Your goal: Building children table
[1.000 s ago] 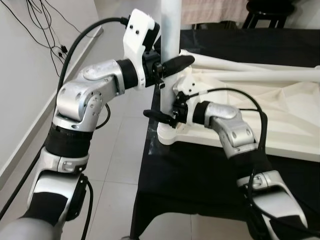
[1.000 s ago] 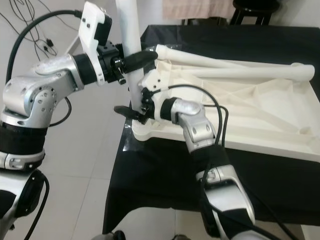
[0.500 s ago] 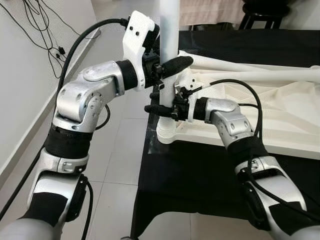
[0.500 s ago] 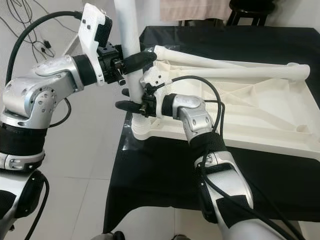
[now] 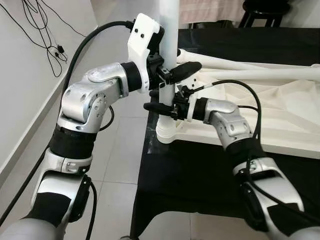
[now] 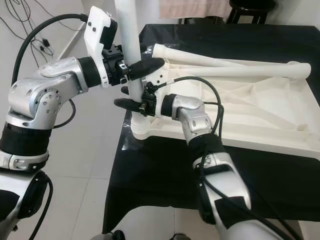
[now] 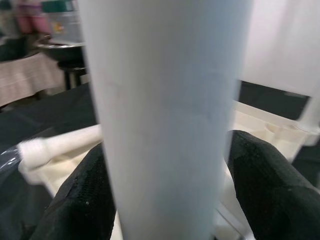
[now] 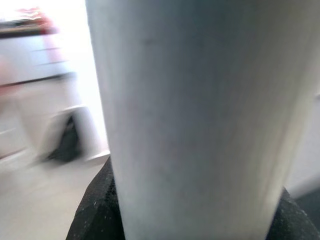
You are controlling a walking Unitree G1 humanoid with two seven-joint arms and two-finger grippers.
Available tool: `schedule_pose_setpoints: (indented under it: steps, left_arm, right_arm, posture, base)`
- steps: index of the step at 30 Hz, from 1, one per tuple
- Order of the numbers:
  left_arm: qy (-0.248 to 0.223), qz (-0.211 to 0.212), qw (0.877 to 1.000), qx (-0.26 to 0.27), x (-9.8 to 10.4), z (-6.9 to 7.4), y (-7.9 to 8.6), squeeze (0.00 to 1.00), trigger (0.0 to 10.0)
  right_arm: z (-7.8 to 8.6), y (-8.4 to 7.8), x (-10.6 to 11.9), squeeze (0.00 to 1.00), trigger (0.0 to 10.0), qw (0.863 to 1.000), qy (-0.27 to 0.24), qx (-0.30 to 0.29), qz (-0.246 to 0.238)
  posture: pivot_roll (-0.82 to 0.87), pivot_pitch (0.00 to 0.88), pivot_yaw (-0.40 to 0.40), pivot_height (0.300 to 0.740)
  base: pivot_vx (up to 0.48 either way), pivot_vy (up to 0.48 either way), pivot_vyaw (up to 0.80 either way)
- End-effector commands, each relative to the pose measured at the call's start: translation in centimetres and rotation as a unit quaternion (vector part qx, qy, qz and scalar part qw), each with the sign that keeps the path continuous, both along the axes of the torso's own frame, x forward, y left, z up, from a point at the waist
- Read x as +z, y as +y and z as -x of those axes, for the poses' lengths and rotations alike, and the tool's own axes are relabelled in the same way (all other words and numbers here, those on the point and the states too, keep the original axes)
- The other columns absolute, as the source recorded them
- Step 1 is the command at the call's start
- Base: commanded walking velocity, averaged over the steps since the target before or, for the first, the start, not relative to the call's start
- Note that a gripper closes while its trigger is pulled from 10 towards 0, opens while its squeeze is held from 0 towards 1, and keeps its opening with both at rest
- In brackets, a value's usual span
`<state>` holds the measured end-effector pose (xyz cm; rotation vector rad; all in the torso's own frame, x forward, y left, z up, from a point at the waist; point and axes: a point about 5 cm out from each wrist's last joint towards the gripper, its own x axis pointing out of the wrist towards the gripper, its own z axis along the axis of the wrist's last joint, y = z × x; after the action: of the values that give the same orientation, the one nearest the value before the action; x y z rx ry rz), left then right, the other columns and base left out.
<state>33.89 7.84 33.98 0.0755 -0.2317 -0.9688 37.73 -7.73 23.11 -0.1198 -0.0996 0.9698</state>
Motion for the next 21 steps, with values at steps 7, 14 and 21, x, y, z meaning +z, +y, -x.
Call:
schedule_pose_setpoints:
  steps: [7, 14, 21]
  left_arm:
    - [-0.006, -0.008, 1.000, 0.026, 0.1, -0.5, 0.3, 0.00, 10.0]
    - [-0.012, -0.013, 0.999, 0.028, 0.2, -0.6, 0.0, 0.00, 10.0]
    - [-0.013, -0.004, 1.000, 0.022, 0.2, -0.6, 0.1, 0.00, 0.0]
  right_arm:
    - [1.5, 1.0, -3.8, 0.00, 0.0, 0.961, 0.062, -0.267, -0.036]
    - [0.6, 1.3, -3.3, 0.00, 0.0, 0.962, 0.059, -0.264, -0.042]
    - [0.7, 1.5, -2.7, 0.00, 10.0, 0.963, 0.053, -0.263, -0.036]
  posture:
    - [0.02, 0.168, 0.035, 0.740]
    - [0.02, 0.166, 0.035, 0.740]
    - [0.03, 0.172, 0.037, 0.740]
  base:
    - [0.000, 0.000, 0.00]
    - [0.000, 0.000, 0.00]
    - [0.000, 0.000, 0.00]
